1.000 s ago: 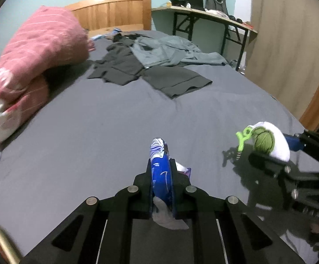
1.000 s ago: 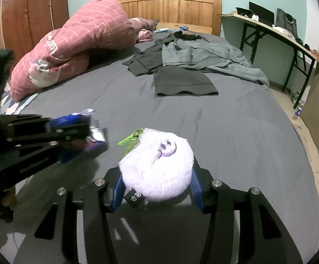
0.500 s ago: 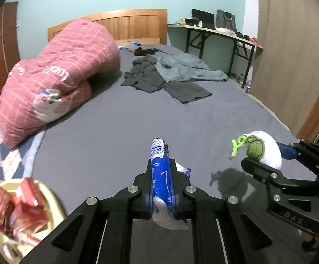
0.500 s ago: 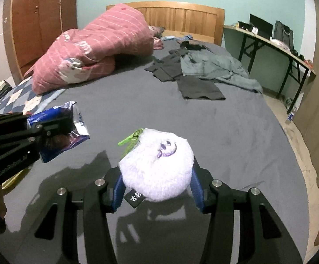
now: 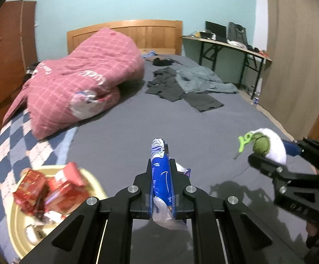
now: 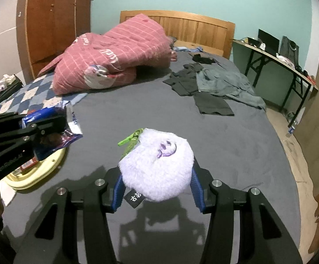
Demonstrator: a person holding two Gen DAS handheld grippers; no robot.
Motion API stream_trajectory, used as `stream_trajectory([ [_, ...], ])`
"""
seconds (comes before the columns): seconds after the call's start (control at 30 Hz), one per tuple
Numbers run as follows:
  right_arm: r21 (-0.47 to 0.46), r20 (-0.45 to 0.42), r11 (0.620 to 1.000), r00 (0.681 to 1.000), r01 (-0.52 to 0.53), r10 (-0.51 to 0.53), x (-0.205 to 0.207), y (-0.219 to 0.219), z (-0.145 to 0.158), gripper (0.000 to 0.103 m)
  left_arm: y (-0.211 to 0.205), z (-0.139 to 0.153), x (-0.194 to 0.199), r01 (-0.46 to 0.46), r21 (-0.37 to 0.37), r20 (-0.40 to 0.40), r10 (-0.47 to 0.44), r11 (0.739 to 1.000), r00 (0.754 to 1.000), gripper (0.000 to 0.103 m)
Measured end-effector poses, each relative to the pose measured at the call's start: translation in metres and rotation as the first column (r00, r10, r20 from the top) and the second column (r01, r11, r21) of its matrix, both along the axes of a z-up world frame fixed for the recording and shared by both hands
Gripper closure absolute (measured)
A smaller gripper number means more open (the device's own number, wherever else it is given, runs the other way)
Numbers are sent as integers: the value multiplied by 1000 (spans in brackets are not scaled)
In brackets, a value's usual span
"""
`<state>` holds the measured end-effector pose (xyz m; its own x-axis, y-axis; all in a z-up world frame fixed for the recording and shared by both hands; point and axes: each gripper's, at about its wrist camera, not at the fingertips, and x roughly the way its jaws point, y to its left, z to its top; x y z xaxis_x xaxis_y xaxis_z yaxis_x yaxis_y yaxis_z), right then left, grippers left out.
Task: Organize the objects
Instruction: 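Carry the plush ball and blue packet over the yellow basin with both grippers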
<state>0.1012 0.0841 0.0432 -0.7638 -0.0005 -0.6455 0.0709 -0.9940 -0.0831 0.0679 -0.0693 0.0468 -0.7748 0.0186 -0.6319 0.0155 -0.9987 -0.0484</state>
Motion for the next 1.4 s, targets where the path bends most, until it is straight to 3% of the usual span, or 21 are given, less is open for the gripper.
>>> stream_trajectory([
  [0.3,-10,-11,992,992,-123,123,-17,-77,3,51,-78,10,47,-143,0,9,143,990,990,94],
  [0.5,-6,-2,972,972,-234,234,-29,-140,-4,51,-129,10,69,-244,-13,24,245,970,969,94],
  [0.9,-4,8,936,936,-351,351,-40,-208,-4,51,-182,16,73,-332,26,16,332,943,943,94],
  [1.4,-1,97,916,912,-400,399,-46,-244,-51,51,-194,-51,70,-337,30,50,335,941,941,94],
])
